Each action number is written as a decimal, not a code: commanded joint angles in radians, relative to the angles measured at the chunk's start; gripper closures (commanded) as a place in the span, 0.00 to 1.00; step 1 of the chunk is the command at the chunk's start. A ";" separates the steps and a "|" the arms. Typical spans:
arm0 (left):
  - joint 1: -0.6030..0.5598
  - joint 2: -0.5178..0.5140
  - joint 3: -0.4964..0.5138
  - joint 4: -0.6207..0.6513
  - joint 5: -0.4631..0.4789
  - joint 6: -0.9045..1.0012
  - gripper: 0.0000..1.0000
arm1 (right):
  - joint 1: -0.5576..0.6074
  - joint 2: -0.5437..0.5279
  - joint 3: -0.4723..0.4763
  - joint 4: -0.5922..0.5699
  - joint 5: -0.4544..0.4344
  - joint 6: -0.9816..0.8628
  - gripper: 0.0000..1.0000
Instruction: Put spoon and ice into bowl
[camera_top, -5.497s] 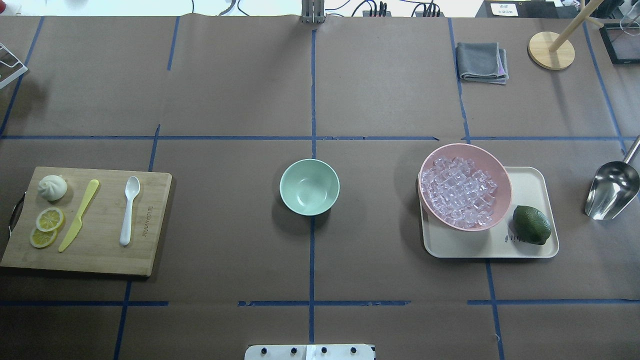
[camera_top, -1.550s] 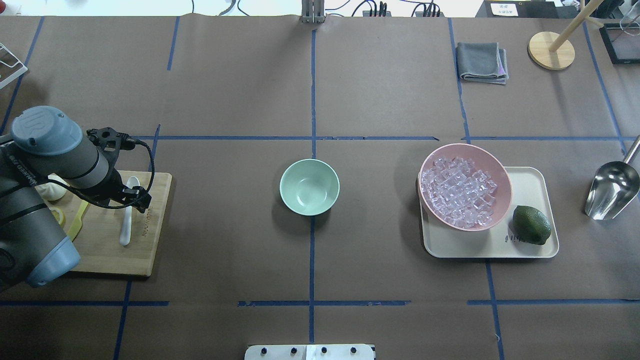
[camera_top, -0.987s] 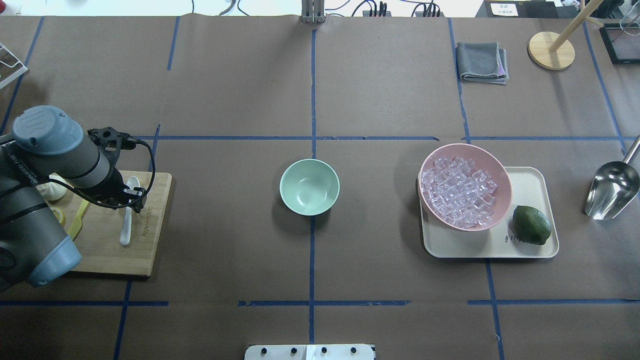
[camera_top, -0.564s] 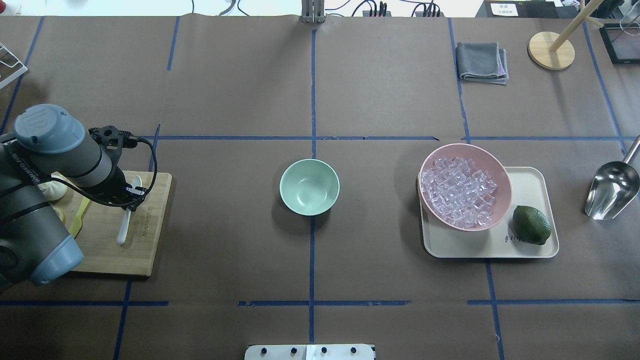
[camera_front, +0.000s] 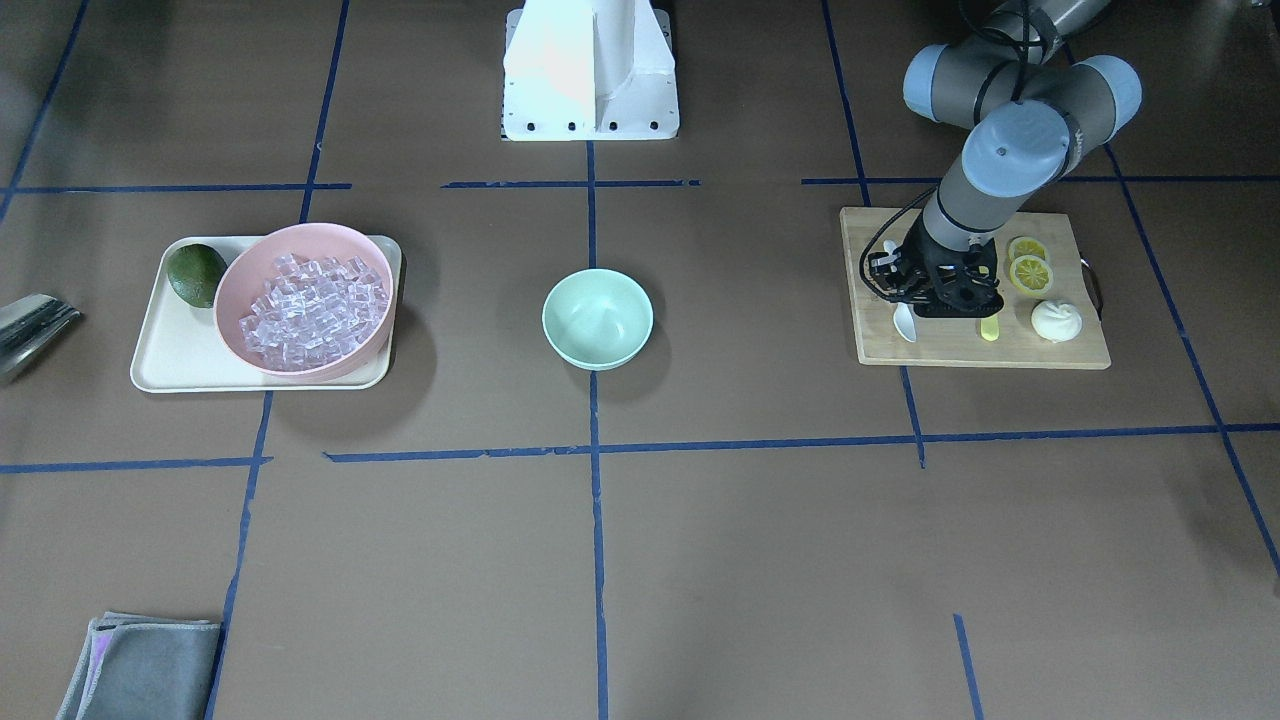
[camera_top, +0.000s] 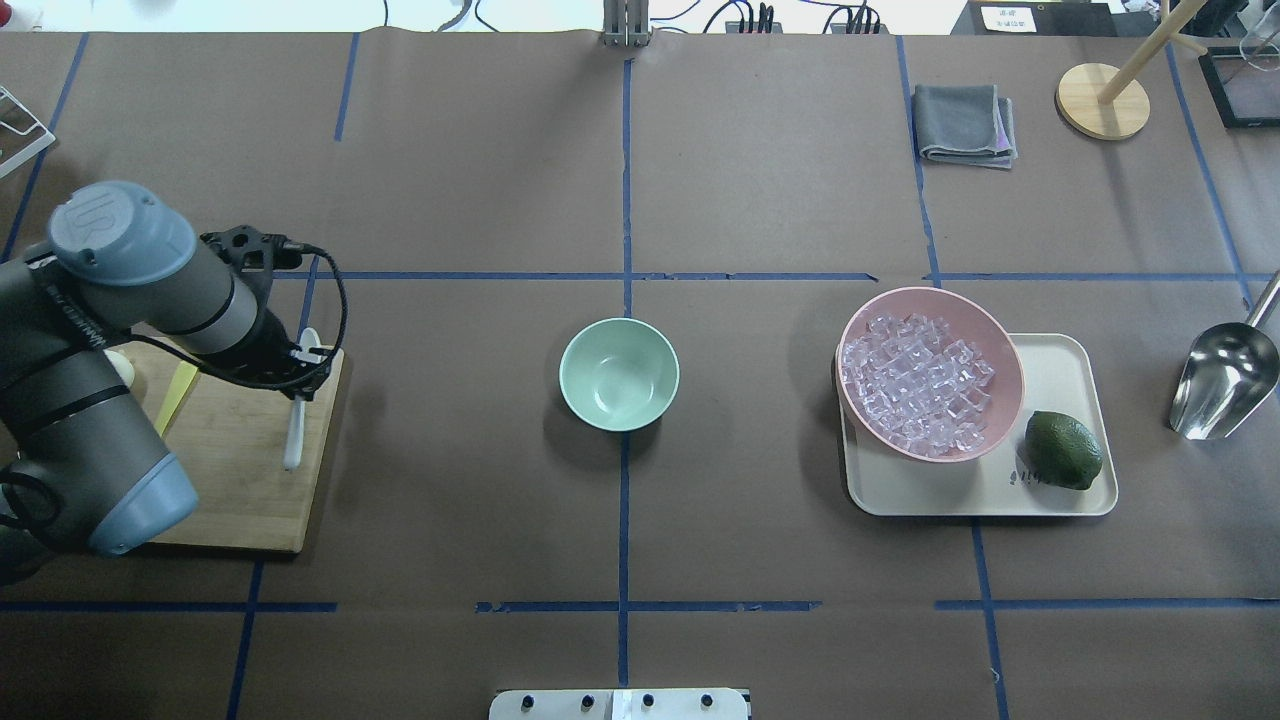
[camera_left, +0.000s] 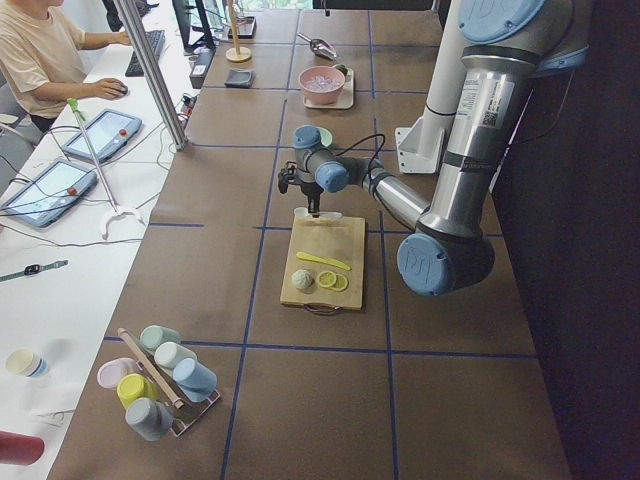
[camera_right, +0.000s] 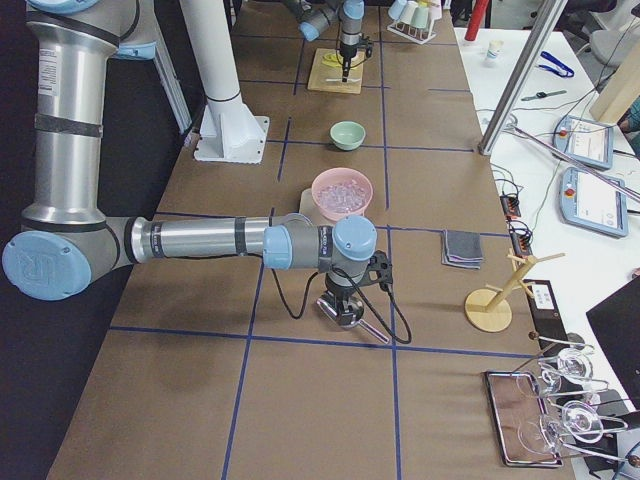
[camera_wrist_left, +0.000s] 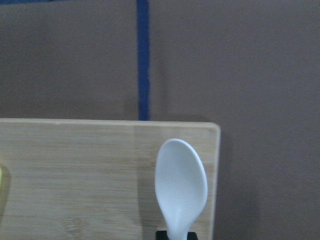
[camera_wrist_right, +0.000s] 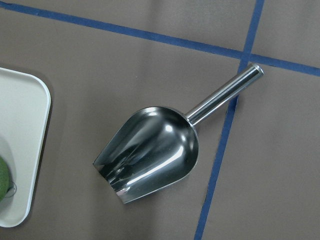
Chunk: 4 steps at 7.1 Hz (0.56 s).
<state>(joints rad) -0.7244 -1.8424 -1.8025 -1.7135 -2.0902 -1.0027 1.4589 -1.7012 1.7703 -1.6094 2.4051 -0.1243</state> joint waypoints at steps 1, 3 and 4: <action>0.034 -0.116 -0.001 0.003 -0.001 -0.072 1.00 | 0.000 0.000 0.000 -0.001 0.000 0.000 0.00; 0.109 -0.225 0.009 -0.003 0.004 -0.199 1.00 | 0.000 0.000 -0.002 -0.001 0.000 0.000 0.00; 0.176 -0.312 0.038 -0.005 0.010 -0.283 1.00 | 0.000 0.000 -0.002 -0.001 0.000 -0.001 0.00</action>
<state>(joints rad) -0.6166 -2.0634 -1.7878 -1.7152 -2.0854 -1.1933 1.4589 -1.7012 1.7692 -1.6106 2.4053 -0.1245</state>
